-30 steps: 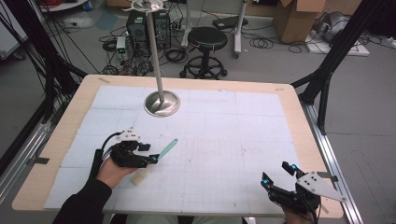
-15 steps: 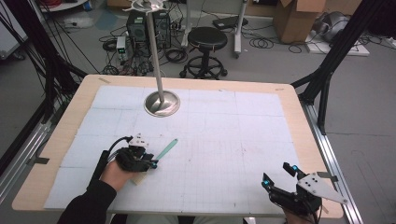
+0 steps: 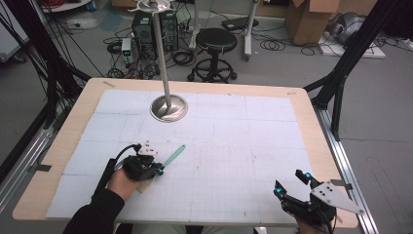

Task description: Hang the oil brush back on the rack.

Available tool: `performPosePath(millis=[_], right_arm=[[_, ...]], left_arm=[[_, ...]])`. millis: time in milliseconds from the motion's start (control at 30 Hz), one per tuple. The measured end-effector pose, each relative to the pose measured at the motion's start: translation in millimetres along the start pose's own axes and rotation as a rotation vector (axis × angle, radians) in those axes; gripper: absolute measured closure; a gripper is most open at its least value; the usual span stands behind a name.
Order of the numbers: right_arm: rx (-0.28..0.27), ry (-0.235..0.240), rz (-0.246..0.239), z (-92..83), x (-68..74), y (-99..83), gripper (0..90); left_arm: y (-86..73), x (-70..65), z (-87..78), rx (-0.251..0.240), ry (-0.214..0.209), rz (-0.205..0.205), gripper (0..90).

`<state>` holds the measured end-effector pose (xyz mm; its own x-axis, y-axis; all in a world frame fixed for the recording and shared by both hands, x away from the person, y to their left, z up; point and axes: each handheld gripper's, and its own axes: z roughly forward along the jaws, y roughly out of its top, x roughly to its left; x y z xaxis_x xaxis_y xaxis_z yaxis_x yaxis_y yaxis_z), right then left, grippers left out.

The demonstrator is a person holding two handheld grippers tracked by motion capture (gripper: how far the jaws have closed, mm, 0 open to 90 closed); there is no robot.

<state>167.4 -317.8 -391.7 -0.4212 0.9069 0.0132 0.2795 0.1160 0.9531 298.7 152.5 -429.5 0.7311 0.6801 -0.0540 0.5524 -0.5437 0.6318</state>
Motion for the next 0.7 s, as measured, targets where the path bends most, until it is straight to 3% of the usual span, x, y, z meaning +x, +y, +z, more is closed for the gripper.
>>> performPosePath(millis=[233,333,567,700], right_arm=[[0.008,0.000,-0.001,1.4,0.3,-0.3,21.4],[0.007,-0.001,-0.005,1.2,0.4,-0.5,21.4],[0.010,-0.002,-0.006,1.7,0.9,-0.3,21.4],[0.006,-0.004,-0.007,1.7,0.7,-0.3,21.4]], left_arm=[[-1.7,2.6,0.0,-0.014,-0.018,-0.026,81.4],[-8.6,5.3,-1.0,-0.064,-0.031,-0.047,82.0],[-13.3,8.7,-6.6,-0.110,-0.055,-0.072,82.2],[-13.1,8.0,-15.7,-0.178,-0.070,-0.086,82.2]])
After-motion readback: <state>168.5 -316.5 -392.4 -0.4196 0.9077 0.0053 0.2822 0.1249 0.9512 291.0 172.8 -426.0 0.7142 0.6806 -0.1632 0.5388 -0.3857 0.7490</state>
